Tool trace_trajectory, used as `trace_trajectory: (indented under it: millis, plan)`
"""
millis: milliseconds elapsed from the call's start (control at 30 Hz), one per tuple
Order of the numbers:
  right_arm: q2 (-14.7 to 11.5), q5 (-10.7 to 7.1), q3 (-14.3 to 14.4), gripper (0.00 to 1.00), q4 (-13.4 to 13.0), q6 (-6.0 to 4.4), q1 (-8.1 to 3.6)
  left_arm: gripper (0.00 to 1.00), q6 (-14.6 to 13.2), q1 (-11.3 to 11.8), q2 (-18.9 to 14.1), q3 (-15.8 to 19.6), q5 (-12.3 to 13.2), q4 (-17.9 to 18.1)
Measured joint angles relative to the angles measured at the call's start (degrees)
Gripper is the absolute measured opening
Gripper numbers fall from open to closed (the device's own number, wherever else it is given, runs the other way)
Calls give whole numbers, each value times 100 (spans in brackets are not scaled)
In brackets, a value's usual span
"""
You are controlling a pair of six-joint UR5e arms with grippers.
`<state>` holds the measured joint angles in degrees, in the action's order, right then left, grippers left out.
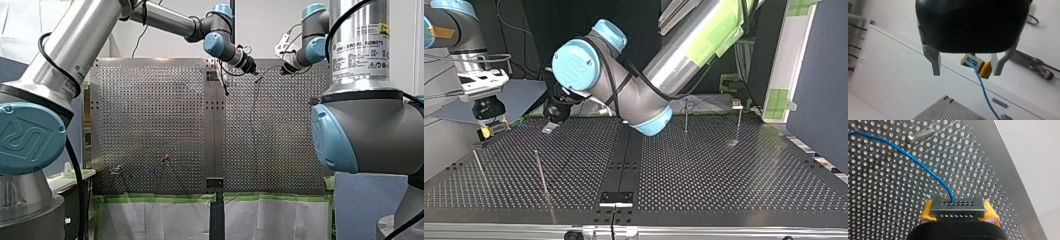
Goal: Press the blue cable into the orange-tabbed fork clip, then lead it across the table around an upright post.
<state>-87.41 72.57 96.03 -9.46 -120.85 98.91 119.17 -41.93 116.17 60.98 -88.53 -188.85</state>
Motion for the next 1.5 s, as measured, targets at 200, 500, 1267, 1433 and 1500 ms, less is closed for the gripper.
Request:
trace_trajectory:
  millis: [200,500,1267,1433,1500]
  plan:
    - [-12,-103,-14,3,12,6,16,99,381,96,26,0,382,171]
    - [-40,-256,-34,3,13,15,67,99,869,148,61,0,561,119]
    - [-68,-636,-77,3,-1,42,262,99,1136,276,258,0,726,213]
    - [-69,-637,-79,3,3,42,264,99,929,317,398,0,596,222]
    - [-69,-637,-79,3,4,42,265,99,817,325,411,0,489,221]
